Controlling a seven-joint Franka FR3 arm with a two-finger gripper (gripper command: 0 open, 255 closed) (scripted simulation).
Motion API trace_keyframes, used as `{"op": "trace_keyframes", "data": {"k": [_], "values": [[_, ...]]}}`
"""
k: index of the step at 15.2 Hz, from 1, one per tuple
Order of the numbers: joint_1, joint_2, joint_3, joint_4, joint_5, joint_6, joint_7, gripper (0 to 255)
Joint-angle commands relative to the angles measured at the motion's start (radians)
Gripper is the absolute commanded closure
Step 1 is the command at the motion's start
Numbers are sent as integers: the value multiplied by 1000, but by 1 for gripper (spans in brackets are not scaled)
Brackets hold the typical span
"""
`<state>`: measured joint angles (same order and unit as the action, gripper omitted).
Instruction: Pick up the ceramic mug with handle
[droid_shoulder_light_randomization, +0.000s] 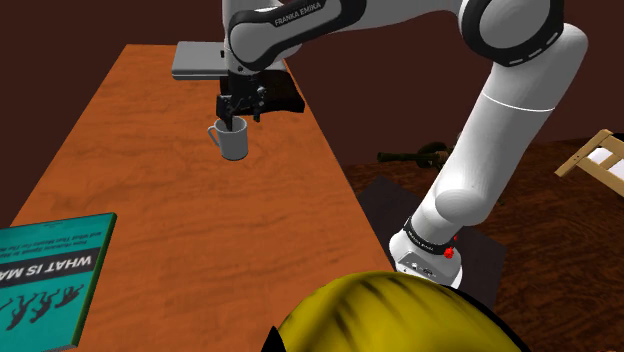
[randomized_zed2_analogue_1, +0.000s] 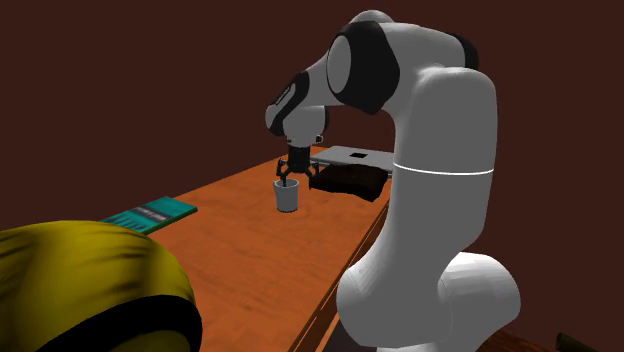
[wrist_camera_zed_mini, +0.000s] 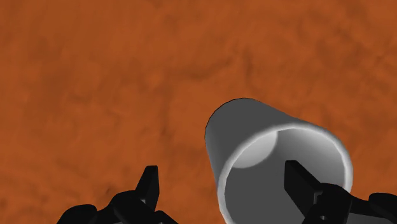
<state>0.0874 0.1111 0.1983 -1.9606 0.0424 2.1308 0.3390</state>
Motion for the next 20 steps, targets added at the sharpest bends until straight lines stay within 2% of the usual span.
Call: {"op": "trace_keyframes", "data": {"k": [1,2,11,20], "values": [[0,2,0,-7,0,10,0,0],[1,2,0,-6,0,9,1,255],[0,2,0,-7,0,10,0,255],[-2,-33,0,73,5,-105,1,255]]}}
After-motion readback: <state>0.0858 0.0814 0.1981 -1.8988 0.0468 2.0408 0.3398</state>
